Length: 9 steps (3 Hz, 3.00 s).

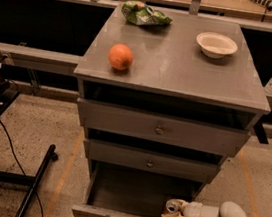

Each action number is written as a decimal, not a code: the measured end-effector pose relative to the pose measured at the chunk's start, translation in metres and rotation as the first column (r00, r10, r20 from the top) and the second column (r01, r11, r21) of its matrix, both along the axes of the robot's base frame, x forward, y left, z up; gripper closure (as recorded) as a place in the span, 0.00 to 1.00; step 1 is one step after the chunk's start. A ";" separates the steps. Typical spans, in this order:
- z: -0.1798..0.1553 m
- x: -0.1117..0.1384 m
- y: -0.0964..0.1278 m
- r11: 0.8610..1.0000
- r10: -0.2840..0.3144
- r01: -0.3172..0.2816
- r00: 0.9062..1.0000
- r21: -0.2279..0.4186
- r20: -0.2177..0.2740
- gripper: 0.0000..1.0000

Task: Place orange can into bottom drawer

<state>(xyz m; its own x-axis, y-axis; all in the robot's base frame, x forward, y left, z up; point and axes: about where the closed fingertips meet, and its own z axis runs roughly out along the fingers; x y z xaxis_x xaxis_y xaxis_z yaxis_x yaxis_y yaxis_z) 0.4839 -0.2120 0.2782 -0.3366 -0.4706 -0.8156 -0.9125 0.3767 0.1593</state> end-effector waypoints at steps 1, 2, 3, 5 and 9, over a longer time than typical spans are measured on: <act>0.001 0.005 0.000 1.000 -0.006 0.006 1.000 0.005 0.009 1.00; 0.012 0.031 0.001 0.999 -0.026 0.024 0.998 0.024 0.058 1.00; 0.040 0.052 0.004 0.999 -0.025 0.020 0.994 0.044 0.106 1.00; 0.017 0.048 0.014 0.999 0.033 -0.038 0.985 0.024 0.170 1.00; -0.031 0.032 0.030 0.993 0.095 -0.107 0.968 0.043 0.232 0.00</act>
Offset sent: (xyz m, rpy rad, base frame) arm 0.0635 -0.0034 0.0268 0.0389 -0.1218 -0.0551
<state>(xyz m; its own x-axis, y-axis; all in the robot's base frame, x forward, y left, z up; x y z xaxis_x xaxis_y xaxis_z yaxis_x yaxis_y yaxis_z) 0.5163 -0.1822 0.2475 -0.0910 -0.4450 -0.8909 -0.9600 0.2772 -0.0404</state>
